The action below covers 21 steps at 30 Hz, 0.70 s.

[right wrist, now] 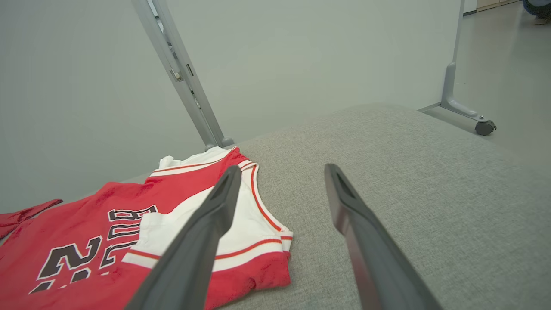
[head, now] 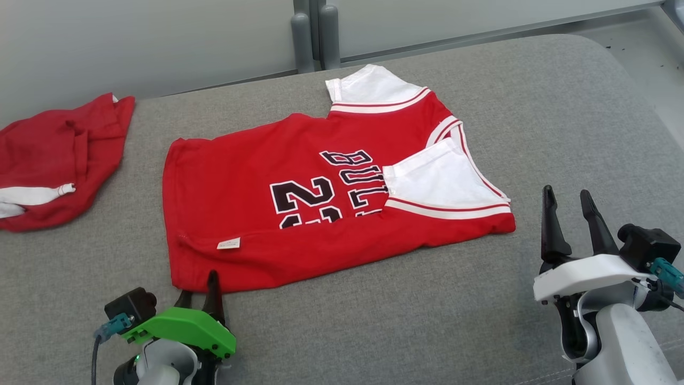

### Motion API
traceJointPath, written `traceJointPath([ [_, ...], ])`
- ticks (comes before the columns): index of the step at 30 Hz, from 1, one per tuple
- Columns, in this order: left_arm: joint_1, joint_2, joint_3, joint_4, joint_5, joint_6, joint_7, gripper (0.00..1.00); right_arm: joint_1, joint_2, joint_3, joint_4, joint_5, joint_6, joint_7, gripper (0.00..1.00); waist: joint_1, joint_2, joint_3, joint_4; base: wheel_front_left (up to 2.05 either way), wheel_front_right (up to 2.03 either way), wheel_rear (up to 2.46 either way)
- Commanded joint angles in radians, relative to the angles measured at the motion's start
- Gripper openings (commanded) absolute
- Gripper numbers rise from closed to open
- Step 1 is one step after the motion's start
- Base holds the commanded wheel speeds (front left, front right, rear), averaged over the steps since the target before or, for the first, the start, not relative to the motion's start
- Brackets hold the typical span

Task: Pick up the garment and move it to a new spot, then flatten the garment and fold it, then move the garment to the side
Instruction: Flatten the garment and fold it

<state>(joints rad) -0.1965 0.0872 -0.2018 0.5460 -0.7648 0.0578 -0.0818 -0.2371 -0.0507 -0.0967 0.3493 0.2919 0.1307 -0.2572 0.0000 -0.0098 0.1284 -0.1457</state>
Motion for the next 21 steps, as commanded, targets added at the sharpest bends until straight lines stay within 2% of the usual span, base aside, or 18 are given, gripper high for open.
traceJointPath([
  [1,-0.017,0.001,0.003,0.013,-0.009,-0.004,-0.011,0.27,0.018,-0.001,-0.002,-0.005,0.004,0.0,0.005,1.0,0.0,0.0098,0.004,-0.007,0.0,0.0,0.0],
  [2,-0.025,-0.001,0.007,0.019,-0.012,-0.008,-0.022,0.02,0.023,-0.001,-0.003,-0.008,0.004,0.0,0.008,1.0,0.0,0.0098,0.005,-0.009,0.0,0.0,0.0],
  [3,-0.029,-0.003,0.008,0.023,-0.012,-0.01,-0.031,0.0,0.028,-0.001,-0.005,-0.009,0.006,0.0,0.011,1.0,0.0,0.0098,0.006,-0.01,0.0,0.0,0.0],
  [8,-0.031,-0.005,0.015,0.028,-0.016,-0.02,-0.074,0.0,0.057,0.0,-0.019,0.012,0.002,0.0,0.039,1.0,0.0,0.0098,0.004,0.003,0.0,0.0,0.0],
  [10,0.023,-0.008,0.014,-0.019,-0.027,-0.027,-0.095,0.0,0.075,-0.001,-0.025,0.065,0.031,0.0,0.075,1.0,0.0,0.0098,-0.004,0.037,0.0,0.0,0.0],
  [21,0.085,-0.016,-0.019,-0.094,-0.016,0.006,-0.081,0.0,-0.04,-0.001,0.001,0.264,0.14,0.0,0.126,1.0,0.0,0.0098,-0.006,0.088,0.0,0.0,0.0],
])
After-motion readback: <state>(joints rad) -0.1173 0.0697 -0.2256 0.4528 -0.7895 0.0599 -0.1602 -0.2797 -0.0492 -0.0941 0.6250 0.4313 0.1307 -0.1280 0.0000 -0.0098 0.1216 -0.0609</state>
